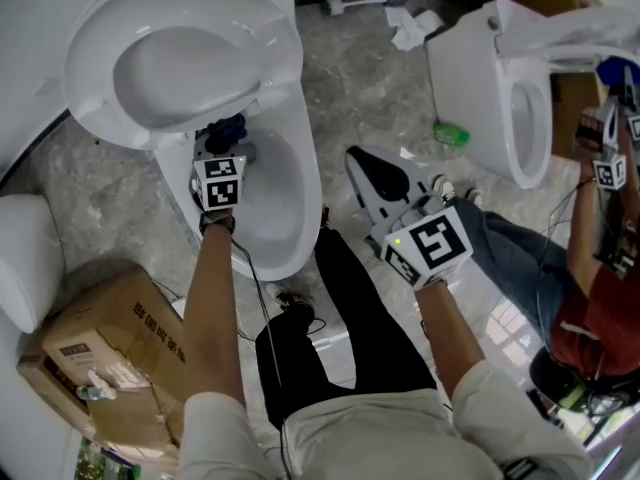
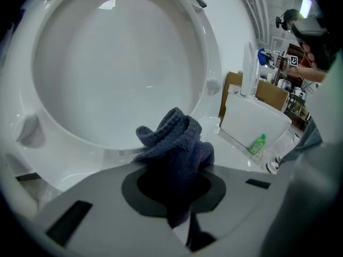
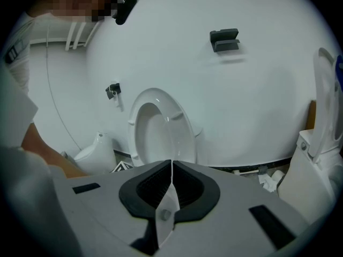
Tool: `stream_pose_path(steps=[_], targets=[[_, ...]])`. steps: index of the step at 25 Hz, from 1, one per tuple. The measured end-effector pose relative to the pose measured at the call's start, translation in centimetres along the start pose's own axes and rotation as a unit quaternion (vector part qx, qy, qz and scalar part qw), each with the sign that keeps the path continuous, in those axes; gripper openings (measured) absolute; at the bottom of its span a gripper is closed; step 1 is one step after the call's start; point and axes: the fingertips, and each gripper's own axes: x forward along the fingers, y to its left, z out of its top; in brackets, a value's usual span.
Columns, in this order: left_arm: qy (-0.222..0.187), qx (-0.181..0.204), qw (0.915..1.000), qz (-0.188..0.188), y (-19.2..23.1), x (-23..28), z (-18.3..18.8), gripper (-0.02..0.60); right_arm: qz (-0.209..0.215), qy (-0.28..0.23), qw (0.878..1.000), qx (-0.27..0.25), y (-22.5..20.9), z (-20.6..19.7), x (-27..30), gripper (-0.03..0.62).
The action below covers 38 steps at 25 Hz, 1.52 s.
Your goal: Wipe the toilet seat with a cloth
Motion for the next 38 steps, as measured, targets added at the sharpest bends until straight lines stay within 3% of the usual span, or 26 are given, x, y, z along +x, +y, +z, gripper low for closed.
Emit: stream_pose_path(steps=[7, 20, 29, 38], targets=[[0.026, -0.001, 0.9992, 0.031, 4.0, -1.6, -1.8, 0.037, 0.006, 0.008, 1.000, -0.005, 1.7, 0.0, 0.0, 0.029], [0.032, -0.020, 0.9970, 0.068, 8.6, -4.0, -2.4, 0.037, 0.021, 0.009, 1.000, -0.012, 3.9, 1.3, 0.5, 0.029], [-0.008, -0.039, 0.9946, 0.095, 11.5, -8.2, -0.2, 0.037, 0.032, 0.006, 0.999, -0.010, 5.4, 2.8, 0.4, 0.029], [-0.028, -0.024, 0.9932, 0.111, 11.8, -10.9, 1.9, 0.037, 0.046, -0.003, 0.999, -0.019, 6.7, 4.9, 0.3, 0.029]])
